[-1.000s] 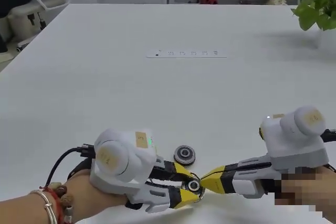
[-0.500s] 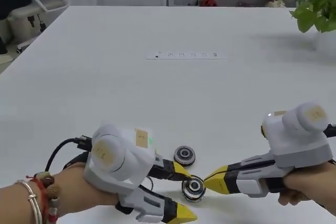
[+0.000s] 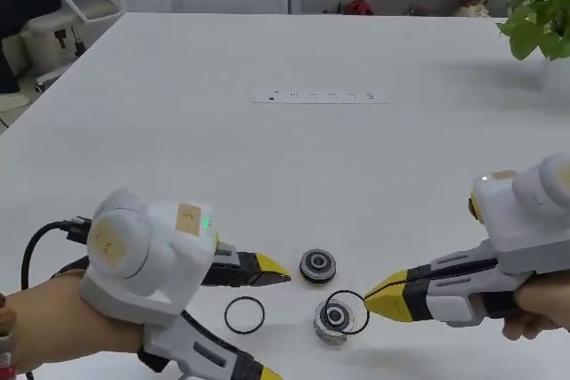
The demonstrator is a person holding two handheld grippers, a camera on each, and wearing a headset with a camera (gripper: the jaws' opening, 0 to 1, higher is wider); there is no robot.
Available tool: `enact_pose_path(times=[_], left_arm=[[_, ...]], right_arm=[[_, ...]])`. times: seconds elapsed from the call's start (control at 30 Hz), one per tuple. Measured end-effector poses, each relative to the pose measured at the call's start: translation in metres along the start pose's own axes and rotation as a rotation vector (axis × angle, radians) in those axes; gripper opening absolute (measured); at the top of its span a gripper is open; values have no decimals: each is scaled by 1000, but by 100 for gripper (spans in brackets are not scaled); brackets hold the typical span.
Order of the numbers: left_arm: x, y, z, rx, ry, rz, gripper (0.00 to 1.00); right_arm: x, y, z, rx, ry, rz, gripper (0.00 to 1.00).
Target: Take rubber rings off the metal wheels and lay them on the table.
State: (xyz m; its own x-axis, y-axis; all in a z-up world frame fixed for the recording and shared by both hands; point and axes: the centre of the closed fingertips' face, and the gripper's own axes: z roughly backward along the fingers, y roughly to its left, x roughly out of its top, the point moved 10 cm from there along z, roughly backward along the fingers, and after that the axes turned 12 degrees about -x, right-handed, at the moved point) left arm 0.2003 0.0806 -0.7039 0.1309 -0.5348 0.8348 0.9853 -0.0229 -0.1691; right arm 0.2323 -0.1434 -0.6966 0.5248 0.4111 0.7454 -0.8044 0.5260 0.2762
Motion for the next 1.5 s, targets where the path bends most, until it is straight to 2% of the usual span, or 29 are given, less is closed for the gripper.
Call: enact_pose_path(times=[0.07,0.17,0.37,0.67,1.1,1.2,1.5], left_arm=[[-5,-2,6,13,18,-9,80],[-9,-4,12,23,22,6,81],[-18,-9,26,62,12,33,83],[-28,-12,45,136,-12,72,84],[-42,-20,59,233,-20,113,95],[-43,-21,61,253,-29,119,97],[-42,-19,67,317,-47,112,96]], right_arm=[[3,0,3,-9,-3,3,0],[4,0,8,-19,-2,-1,0],[7,2,14,-26,-1,0,0],[21,6,18,-10,-19,5,0],[41,16,12,35,-37,34,0],[43,18,9,46,-42,36,0],[48,26,-4,78,-35,52,0]])
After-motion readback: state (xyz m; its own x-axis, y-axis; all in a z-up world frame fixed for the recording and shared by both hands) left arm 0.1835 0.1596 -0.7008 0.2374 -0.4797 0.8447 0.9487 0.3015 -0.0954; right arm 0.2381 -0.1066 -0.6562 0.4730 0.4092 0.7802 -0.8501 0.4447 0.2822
